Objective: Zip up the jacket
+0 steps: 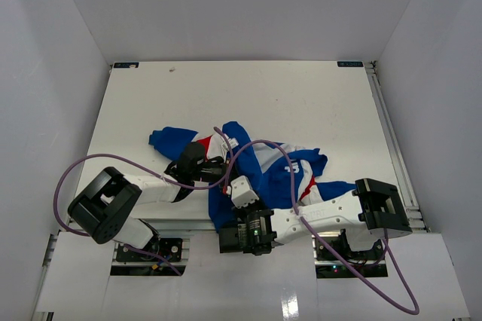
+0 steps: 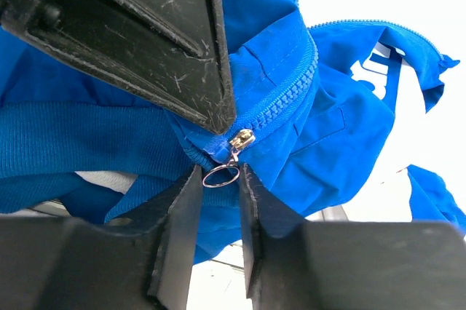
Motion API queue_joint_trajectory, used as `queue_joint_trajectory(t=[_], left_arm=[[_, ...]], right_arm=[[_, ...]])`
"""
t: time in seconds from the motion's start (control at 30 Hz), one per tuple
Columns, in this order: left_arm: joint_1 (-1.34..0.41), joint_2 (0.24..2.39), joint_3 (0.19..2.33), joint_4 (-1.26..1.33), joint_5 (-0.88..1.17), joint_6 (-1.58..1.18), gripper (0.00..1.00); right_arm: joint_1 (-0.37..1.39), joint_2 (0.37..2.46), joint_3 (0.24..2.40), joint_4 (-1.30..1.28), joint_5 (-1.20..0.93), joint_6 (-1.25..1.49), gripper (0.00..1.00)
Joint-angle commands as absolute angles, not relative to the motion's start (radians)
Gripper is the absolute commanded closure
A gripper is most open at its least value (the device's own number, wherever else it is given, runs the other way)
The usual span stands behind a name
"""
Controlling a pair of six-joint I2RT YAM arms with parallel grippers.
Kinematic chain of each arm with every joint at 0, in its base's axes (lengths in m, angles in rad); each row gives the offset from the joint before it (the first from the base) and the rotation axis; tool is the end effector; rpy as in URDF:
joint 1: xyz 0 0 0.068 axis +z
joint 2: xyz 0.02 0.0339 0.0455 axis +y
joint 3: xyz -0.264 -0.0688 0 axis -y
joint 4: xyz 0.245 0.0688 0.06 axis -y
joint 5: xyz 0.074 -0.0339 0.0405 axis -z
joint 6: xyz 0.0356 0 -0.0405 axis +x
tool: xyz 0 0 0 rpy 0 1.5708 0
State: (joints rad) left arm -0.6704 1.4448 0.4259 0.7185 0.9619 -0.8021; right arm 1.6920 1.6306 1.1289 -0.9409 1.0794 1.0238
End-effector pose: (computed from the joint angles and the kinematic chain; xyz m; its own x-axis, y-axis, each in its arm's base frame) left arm 0.1828 -0.1822 0.1703 -0.8580 0.1556 -0.4896 0.5072 0.1053 -0.8554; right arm -0.0040 0.2927 0.2218 -0.3493 -0.4652 -0.8133 -0.3531 0.8694 -0.3456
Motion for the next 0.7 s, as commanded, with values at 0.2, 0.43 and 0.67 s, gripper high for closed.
queue_joint_trajectory(t=[0.2,0.43,0.67], left_arm=[[-0.667,1.441,0.445,0.732,0.987,-0.798,1.0],[-0.666,1.442,0.446,0.733,0.989,-0.798,1.0],[-0.667,1.446,0.447,0.729,0.99,-0.794,1.0]], right_arm=[[1.697,1.63,1.183,-1.046,1.155,1.119,0.88],[1.697,1.623,1.186,-1.081,1.163,1.132,0.92],[1.697,1.619,1.192,-1.107,1.165,1.142,0.91]])
